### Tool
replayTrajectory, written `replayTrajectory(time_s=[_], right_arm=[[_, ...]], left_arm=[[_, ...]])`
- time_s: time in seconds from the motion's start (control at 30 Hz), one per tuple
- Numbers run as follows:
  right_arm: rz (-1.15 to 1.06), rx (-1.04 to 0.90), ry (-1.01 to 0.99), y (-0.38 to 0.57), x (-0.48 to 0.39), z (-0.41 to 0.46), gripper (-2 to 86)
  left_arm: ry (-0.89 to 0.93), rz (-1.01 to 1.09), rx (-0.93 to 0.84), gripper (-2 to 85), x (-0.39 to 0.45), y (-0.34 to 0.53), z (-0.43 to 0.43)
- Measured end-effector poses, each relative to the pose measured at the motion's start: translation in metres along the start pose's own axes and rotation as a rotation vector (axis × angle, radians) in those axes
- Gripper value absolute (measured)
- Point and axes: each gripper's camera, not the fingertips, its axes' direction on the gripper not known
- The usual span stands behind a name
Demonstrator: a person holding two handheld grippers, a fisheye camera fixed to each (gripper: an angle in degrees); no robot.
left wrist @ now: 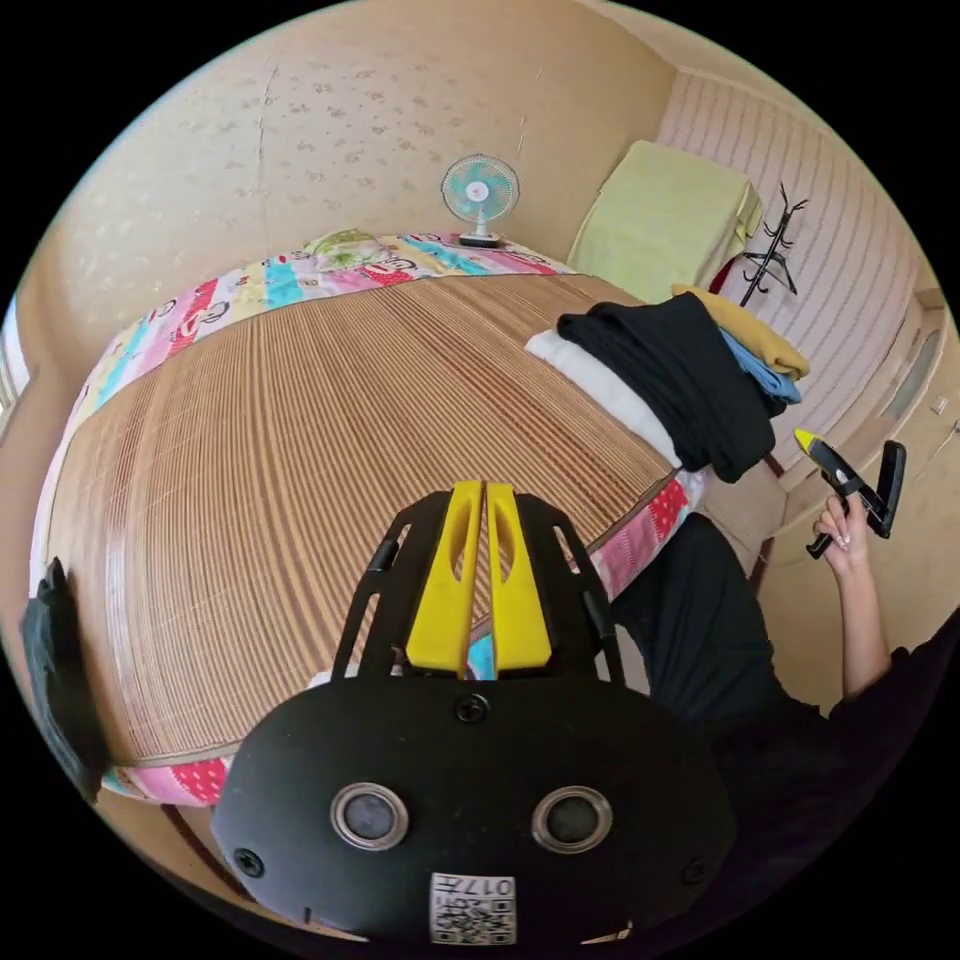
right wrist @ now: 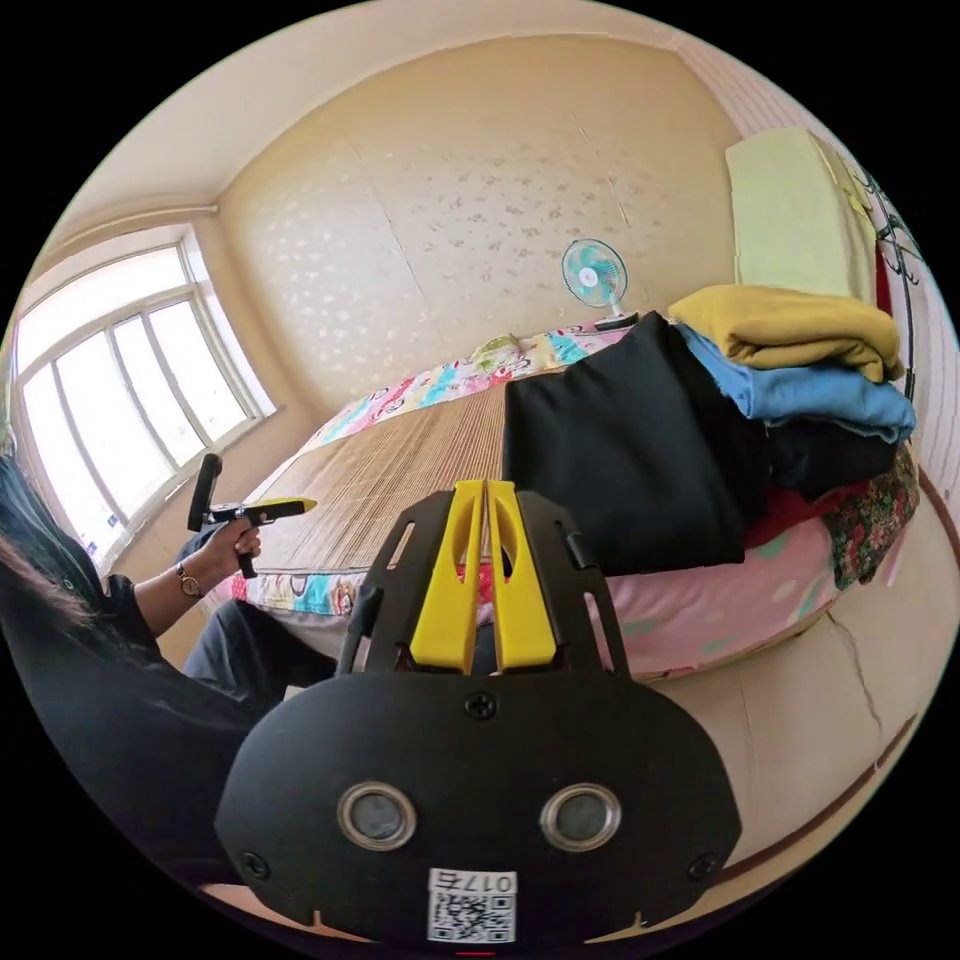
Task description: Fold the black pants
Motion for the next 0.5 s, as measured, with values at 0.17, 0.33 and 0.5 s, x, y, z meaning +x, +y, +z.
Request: replayTrajectory(time_s=[0.17,0.33,0.5], right_arm=[[-0.126,-0.003,-0.22,-0.024,-0.081,0.072,0.4],[-0.202,0.047,-0.361,-0.043,-0.134,0.099,0.3],[-0.166,-0.105,-0.433,-0.051,-0.155,0.131,0.2]], left_arm=[[0.091,-0.205,0.042,-0.6,-0.103,0.082,-0.065],[0.464,-0.699,0.481,-0.9,-0.233,0.195,-0.127],[0.161,-0.91,0.258,-0.9,-0.306,0.243,-0.153]])
